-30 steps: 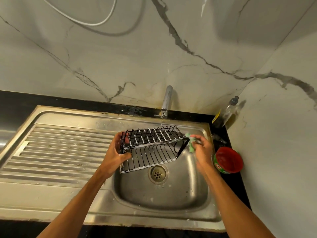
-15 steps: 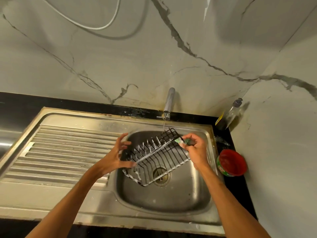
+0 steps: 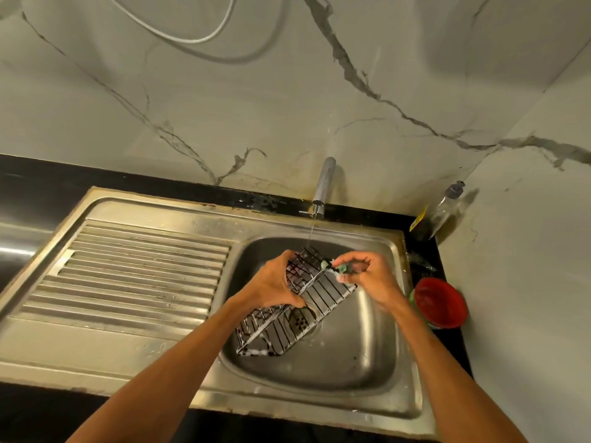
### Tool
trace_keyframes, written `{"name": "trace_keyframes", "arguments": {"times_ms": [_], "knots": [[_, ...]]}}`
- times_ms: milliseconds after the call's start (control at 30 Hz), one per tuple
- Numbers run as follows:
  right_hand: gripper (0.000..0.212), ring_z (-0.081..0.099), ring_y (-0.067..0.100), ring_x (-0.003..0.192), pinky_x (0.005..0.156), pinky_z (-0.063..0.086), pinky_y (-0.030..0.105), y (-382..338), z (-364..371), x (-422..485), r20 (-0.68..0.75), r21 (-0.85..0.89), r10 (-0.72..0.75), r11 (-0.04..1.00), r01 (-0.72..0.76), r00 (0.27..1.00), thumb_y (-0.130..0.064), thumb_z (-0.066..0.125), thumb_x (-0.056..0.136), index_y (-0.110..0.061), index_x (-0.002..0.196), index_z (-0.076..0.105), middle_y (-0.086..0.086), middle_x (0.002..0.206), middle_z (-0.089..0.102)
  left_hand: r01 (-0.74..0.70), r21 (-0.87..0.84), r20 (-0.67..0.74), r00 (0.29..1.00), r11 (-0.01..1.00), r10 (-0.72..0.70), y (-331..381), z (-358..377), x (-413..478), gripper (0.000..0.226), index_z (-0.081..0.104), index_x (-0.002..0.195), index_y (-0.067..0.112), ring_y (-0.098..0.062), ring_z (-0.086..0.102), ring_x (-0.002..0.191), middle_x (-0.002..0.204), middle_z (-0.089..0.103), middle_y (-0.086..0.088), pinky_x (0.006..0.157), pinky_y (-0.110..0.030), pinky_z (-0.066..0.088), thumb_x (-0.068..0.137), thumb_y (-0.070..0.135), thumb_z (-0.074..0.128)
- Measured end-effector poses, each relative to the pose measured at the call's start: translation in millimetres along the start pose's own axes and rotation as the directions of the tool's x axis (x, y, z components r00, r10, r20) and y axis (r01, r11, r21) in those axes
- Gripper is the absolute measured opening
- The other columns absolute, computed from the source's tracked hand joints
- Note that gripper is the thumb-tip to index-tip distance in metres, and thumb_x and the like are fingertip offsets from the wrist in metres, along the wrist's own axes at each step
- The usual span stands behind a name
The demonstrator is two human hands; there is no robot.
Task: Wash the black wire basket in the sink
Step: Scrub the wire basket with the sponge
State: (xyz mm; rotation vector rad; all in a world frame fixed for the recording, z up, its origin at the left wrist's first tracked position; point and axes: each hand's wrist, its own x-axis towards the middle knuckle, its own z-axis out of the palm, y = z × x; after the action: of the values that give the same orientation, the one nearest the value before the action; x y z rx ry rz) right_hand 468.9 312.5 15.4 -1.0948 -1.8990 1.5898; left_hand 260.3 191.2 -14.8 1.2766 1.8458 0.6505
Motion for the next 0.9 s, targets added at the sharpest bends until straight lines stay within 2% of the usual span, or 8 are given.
{"name": "trace_keyframes", "arguments": {"times_ms": [100, 167, 267, 333, 467, 600, 733, 900], "knots": [[0.029, 0.072, 0.013, 0.099, 0.078, 0.059, 0.024, -16.8, -12.5, -1.1, -0.155, -0.006, -0.07, 0.998, 0.07, 0.985, 0.011, 0.07, 0.08, -0.014, 0.095, 0.076, -0.004, 0.101, 0.077, -0.062, 0.064, -0.074, 0.995, 0.996, 0.067, 1.9, 0.0, -0.6, 0.118, 0.029, 0.148, 0.02, -0.019, 0.053, 0.125, 0.138, 0.054, 0.0, 0.109, -0.041, 0.045, 0.051, 0.032, 0.095], [0.029, 0.07, 0.005, 0.095, 0.077, 0.058, 0.021, -30.7, 2.2, -5.8, -0.235, -0.172, -0.217, 0.969, 0.179, 0.948, 0.003, 0.072, 0.082, -0.019, 0.099, 0.077, -0.009, 0.103, 0.075, -0.071, 0.124, -0.115, 0.99, 0.99, 0.086, 3.6, -0.1, 1.0, 0.126, 0.023, 0.15, 0.021, -0.021, 0.05, 0.127, 0.14, 0.051, -0.001, 0.108, -0.046, 0.045, 0.047, 0.04, 0.092], [0.038, 0.061, 0.012, 0.098, 0.083, 0.05, 0.024, -30.7, 49.1, -17.0, 0.029, -0.601, -0.497, 0.684, 0.413, 0.867, 0.008, 0.071, 0.078, -0.018, 0.106, 0.077, -0.005, 0.106, 0.074, -0.07, 0.171, -0.158, 0.983, 0.983, 0.097, 4.3, 1.0, 6.0, 0.123, 0.023, 0.147, 0.025, -0.024, 0.051, 0.124, 0.134, 0.053, 0.0, 0.101, -0.048, 0.049, 0.044, 0.045, 0.087], [0.05, 0.058, 0.02, 0.096, 0.079, 0.053, 0.03, -19.5, 57.2, -17.6, 0.199, -0.718, -0.54, 0.488, 0.497, 0.818, 0.016, 0.068, 0.069, -0.014, 0.109, 0.076, 0.001, 0.107, 0.073, -0.067, 0.219, -0.159, 0.982, 0.973, 0.104, 4.1, 2.9, 5.3, 0.123, 0.022, 0.149, 0.025, -0.026, 0.05, 0.124, 0.133, 0.051, -0.001, 0.1, -0.047, 0.049, 0.047, 0.042, 0.089], [0.054, 0.059, 0.021, 0.096, 0.083, 0.057, 0.035, -15.7, 47.6, -3.6, 0.103, -0.751, -0.506, 0.525, 0.401, 0.856, 0.02, 0.069, 0.069, -0.011, 0.112, 0.074, 0.005, 0.109, 0.072, -0.038, 0.261, -0.164, 0.983, 0.965, 0.083, 1.9, 6.5, 3.0, 0.12, 0.025, 0.153, 0.024, -0.027, 0.05, 0.123, 0.134, 0.051, -0.003, 0.102, -0.046, 0.048, 0.053, 0.043, 0.091], [0.034, 0.053, 0.018, 0.096, 0.08, 0.055, 0.032, -18.8, 73.8, -19.7, 0.442, -0.687, -0.462, 0.377, 0.621, 0.769, 0.0, 0.07, 0.08, -0.011, 0.112, 0.072, 0.0, 0.11, 0.069, -0.055, 0.249, -0.164, 0.982, 0.967, 0.098, 1.9, 6.8, 2.3, 0.12, 0.026, 0.152, 0.025, -0.03, 0.053, 0.123, 0.131, 0.052, -0.003, 0.1, -0.051, 0.049, 0.053, 0.049, 0.089], [0.046, 0.056, 0.02, 0.098, 0.079, 0.057, 0.033, -21.6, 62.7, 0.8, 0.138, -0.776, -0.541, 0.462, 0.429, 0.83, 0.013, 0.069, 0.07, -0.009, 0.11, 0.072, 0.003, 0.109, 0.07, -0.029, 0.267, -0.182, 0.98, 0.963, 0.079, 11.1, 3.5, 5.8, 0.121, 0.026, 0.153, 0.027, -0.03, 0.052, 0.123, 0.132, 0.052, -0.003, 0.099, -0.056, 0.048, 0.049, 0.055, 0.082], [0.036, 0.053, 0.018, 0.101, 0.087, 0.053, 0.029, -25.6, 72.9, 1.6, 0.293, -0.759, -0.524, 0.38, 0.528, 0.8, 0.004, 0.07, 0.076, -0.011, 0.108, 0.074, 0.001, 0.11, 0.07, -0.052, 0.287, -0.187, 0.976, 0.956, 0.109, 10.5, 1.4, 8.6, 0.12, 0.028, 0.154, 0.027, -0.031, 0.051, 0.125, 0.133, 0.051, -0.003, 0.1, -0.06, 0.046, 0.051, 0.055, 0.084]]}}
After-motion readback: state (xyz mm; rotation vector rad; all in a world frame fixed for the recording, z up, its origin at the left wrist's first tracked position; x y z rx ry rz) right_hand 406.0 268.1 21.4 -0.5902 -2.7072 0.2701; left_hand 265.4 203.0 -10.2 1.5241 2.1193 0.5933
